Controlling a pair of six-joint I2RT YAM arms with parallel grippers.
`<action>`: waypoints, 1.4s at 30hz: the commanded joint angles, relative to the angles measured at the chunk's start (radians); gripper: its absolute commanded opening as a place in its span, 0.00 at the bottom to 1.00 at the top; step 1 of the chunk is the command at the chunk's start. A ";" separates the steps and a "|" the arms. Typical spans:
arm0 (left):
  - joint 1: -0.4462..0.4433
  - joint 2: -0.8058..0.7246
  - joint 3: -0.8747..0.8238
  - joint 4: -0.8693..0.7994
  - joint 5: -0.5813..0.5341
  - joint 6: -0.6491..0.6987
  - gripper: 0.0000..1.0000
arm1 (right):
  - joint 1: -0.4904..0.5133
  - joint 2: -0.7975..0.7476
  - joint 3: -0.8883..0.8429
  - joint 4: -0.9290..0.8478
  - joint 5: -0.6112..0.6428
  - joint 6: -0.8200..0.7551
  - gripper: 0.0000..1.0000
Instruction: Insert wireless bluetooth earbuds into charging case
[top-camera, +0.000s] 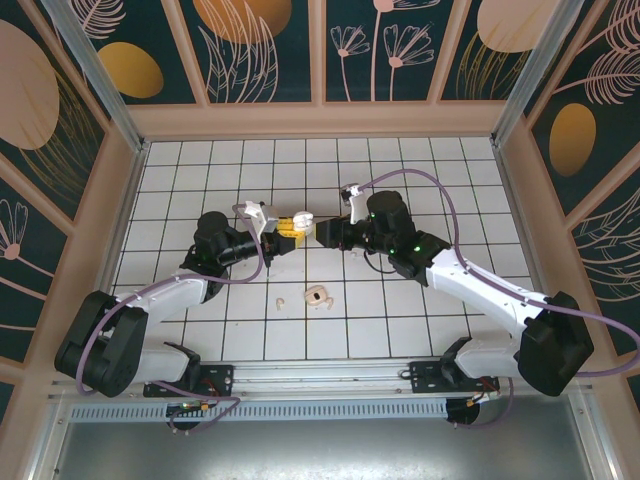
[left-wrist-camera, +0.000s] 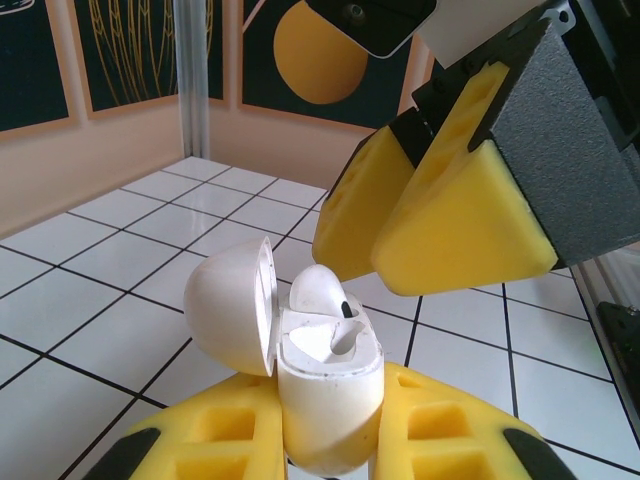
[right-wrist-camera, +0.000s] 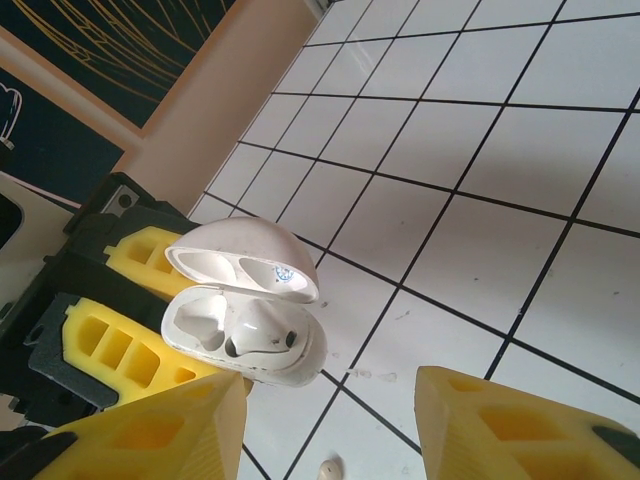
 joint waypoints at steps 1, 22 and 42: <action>-0.007 -0.025 0.026 0.005 -0.009 0.000 0.16 | -0.012 -0.001 0.022 0.002 -0.013 0.012 0.49; -0.007 -0.027 0.019 -0.080 -0.087 0.016 0.15 | -0.143 0.384 0.273 -0.633 0.154 -0.168 0.44; -0.007 -0.019 0.036 -0.112 -0.096 0.036 0.16 | -0.164 0.634 0.369 -0.654 0.286 -0.356 0.49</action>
